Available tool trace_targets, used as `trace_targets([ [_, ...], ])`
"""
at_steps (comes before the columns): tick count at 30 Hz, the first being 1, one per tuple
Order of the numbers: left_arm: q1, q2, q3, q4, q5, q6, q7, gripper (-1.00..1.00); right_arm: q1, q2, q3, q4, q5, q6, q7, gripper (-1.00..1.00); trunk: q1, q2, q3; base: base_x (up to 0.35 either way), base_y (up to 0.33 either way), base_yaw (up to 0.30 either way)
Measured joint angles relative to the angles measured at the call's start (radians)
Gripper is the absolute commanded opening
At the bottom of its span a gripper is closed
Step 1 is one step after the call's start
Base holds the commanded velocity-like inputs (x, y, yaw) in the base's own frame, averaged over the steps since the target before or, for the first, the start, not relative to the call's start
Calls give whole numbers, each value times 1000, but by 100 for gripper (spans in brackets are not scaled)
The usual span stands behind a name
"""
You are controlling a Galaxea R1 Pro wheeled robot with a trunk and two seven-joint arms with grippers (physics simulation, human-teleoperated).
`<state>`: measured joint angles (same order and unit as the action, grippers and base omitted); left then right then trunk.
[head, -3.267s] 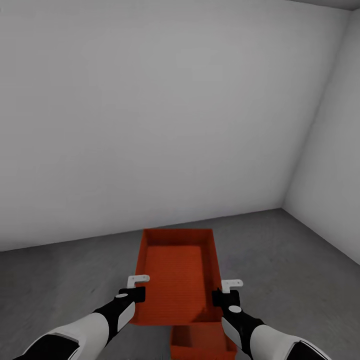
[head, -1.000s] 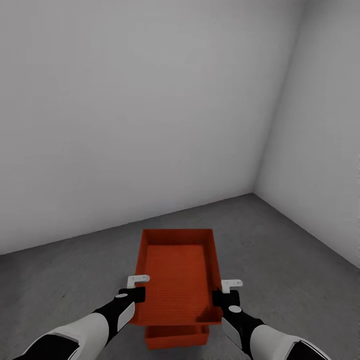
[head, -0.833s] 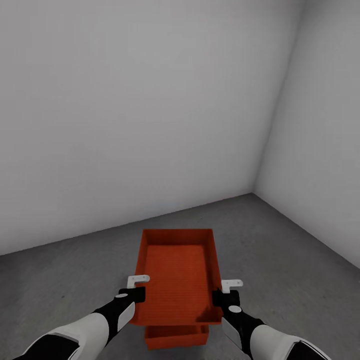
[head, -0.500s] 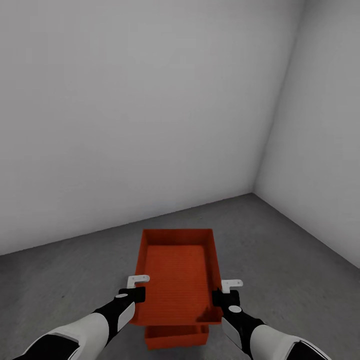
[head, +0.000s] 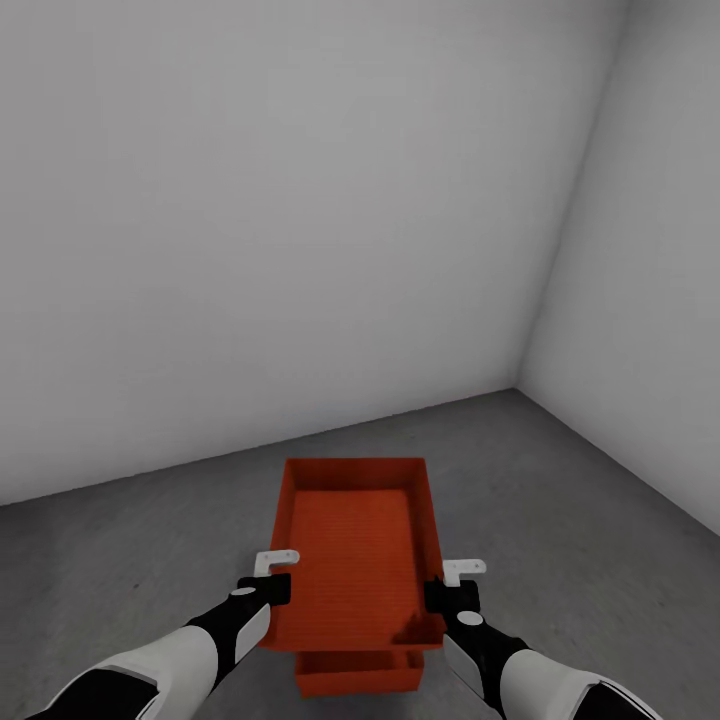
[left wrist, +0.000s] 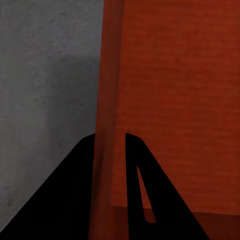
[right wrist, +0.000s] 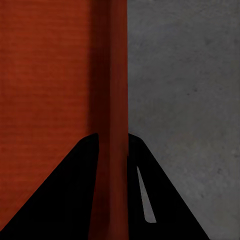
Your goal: Move the two storage containers from the living room to the garage. In the garage, place one container on the floor and stack the other container on top of it (either order is fine).
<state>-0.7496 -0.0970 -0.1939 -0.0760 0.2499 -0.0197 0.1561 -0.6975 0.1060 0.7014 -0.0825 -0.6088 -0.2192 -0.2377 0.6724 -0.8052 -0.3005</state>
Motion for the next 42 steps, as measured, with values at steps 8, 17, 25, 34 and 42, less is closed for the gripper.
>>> trace_targets([
  [8, 0, 0, -1, -1, 0, 1, 0, -100, 0, 0, 0, 0, 0, 0, 0, -100, 0, 0, 0, 0, 0, 1],
  [17, 0, 0, 0, -1, 0, 1, 0, -100, 0, 0, 0, 0, 0, 0, 0, -100, 0, 0, 0, 0, 0, 0],
  [25, 0, 0, 0, -1, 0, 1, 0, -100, 0, 0, 0, 0, 0, 0, 0, -100, 0, 0, 0, 0, 0, 0],
  [34, 0, 0, 0, 0, 0, 1, 0, -100, 0, 0, 0, 0, -1, 0, 1, -100, 34, -63, -28, 0, 0, 0],
  [42, 0, 0, 0, 0, 0, 0, 0, -100, 0, 0, 1, 0, -1, 0, 1, -100, 65, -119, -53, 0, 0, 0],
])
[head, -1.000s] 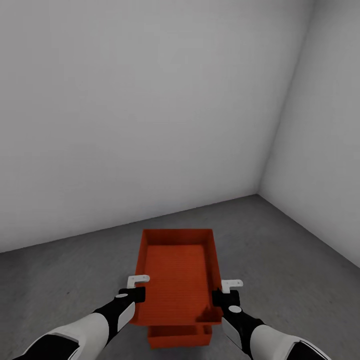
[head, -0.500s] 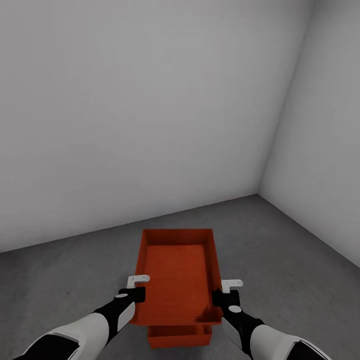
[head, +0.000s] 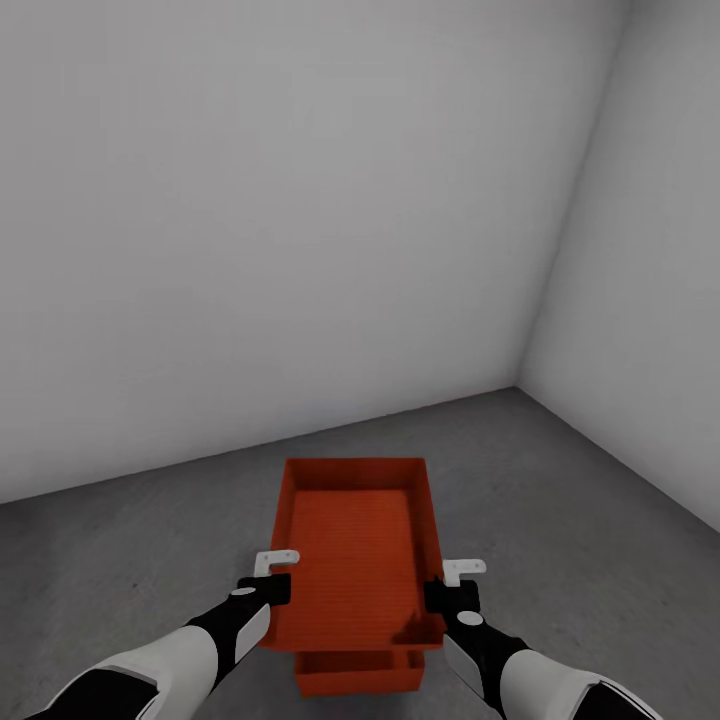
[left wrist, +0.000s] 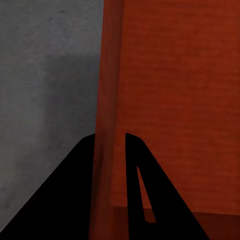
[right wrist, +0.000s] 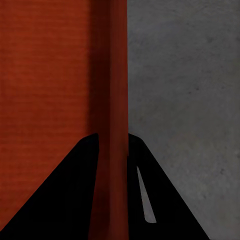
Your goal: Move the two storage containers from the living room to the garage. In the garage, place one container on the floor and stack the other container on top of it (either order is fine).
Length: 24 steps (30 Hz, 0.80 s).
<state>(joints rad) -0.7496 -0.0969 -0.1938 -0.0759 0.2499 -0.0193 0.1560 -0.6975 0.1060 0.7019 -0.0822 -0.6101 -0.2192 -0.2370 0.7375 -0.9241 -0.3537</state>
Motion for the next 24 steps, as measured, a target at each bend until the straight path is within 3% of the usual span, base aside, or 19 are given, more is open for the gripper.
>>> trace_targets([
  [6, 0, 0, 0, -1, 0, 0, 0, -100, 0, 0, 0, 0, 0, 0, 0, -100, 23, -42, -19, 0, 0, 0],
  [13, 0, 0, -1, -1, 0, 1, 1, -100, 0, 0, -1, 0, 1, 0, 0, -100, 23, -42, -19, 0, 0, 0],
  [24, 0, 0, -1, -1, 0, 2, 0, -100, 0, 0, -1, 0, 0, 0, 0, -100, 65, -119, -53, 0, 0, 0],
])
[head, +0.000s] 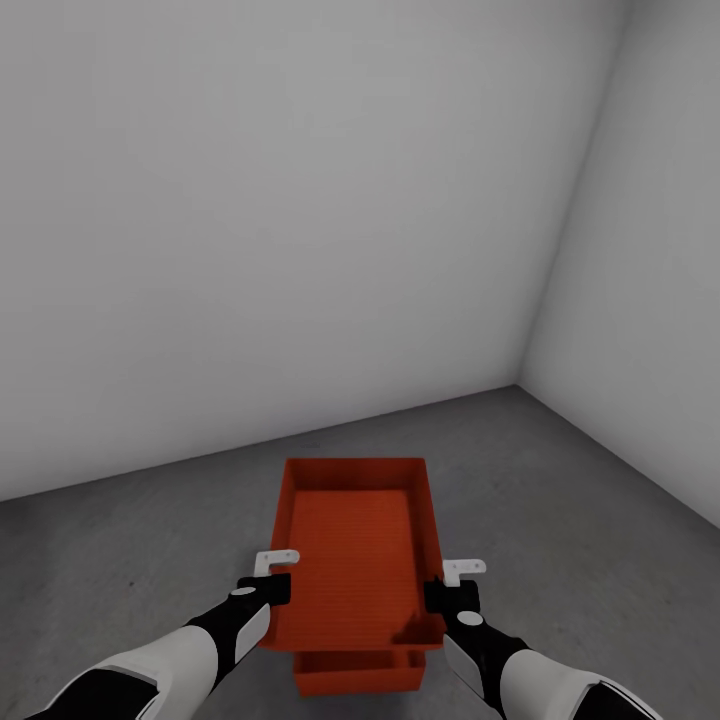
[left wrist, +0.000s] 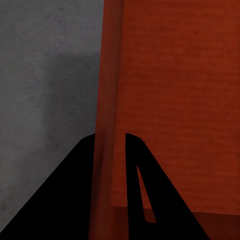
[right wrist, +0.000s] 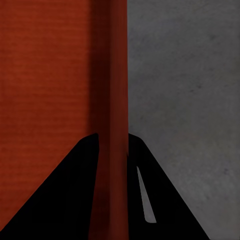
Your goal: Move the two storage containers from the living room to the garage. In the garage, place one container on the floor and stack the other container on top of it (either order is fine).
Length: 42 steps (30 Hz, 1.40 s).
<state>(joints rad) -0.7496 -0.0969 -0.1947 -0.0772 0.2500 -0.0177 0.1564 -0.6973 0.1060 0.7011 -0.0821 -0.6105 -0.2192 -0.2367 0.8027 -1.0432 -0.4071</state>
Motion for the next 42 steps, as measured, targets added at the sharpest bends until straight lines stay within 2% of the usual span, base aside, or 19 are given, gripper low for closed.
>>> trace_targets([
  [10, 0, 0, 1, 0, 0, -1, 0, -100, -1, 0, 1, 0, 0, 0, 0, -100, 38, -70, -31, 0, 0, 0],
  [42, 0, 0, 1, 0, 0, 0, 0, -100, -1, 0, 1, 0, 0, 2, 0, -100, 38, -70, -77, 0, 0, 0],
])
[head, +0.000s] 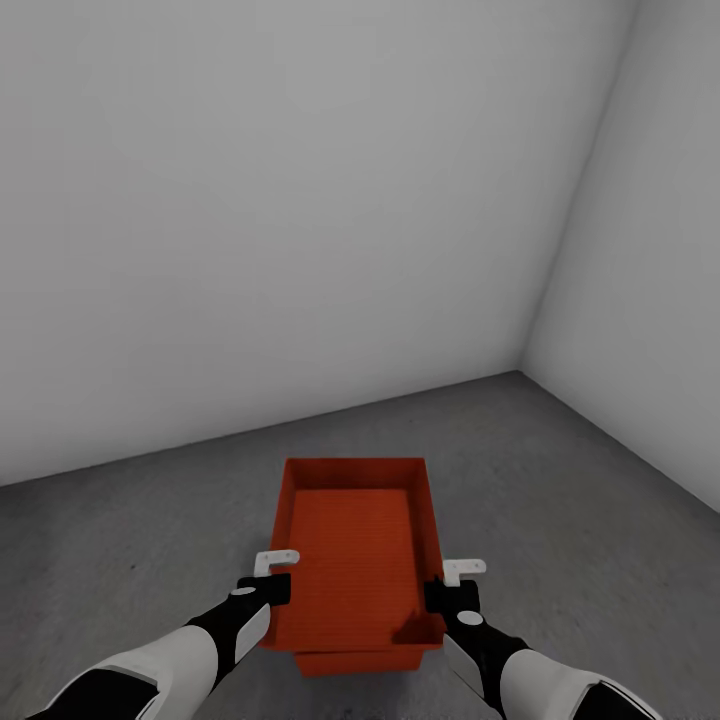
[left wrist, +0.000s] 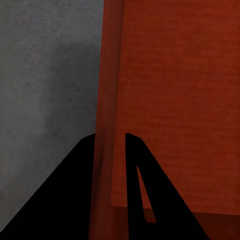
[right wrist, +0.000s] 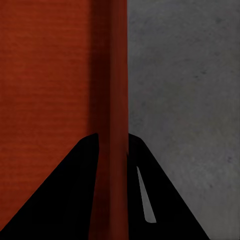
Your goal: Move the two storage containers from the living room to the garage. In the garage, place one container on the floor and stack the other container on top of it (either order is fine).
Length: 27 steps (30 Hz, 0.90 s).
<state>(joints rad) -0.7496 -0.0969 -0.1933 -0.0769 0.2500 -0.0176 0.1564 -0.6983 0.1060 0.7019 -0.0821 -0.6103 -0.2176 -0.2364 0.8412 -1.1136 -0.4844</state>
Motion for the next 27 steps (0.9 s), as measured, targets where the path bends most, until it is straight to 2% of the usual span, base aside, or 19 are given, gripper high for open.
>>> trace_targets([
  [15, 0, 0, 0, 1, 0, 0, 0, -100, 0, 0, -1, 0, 1, 0, 0, -100, 0, 0, -22, 5, 0, 0],
  [27, 0, 0, 2, 1, -2, -2, 0, -100, 0, 0, 0, 0, 2, 0, -1, -100, -1, 0, -23, 277, 0, 0],
])
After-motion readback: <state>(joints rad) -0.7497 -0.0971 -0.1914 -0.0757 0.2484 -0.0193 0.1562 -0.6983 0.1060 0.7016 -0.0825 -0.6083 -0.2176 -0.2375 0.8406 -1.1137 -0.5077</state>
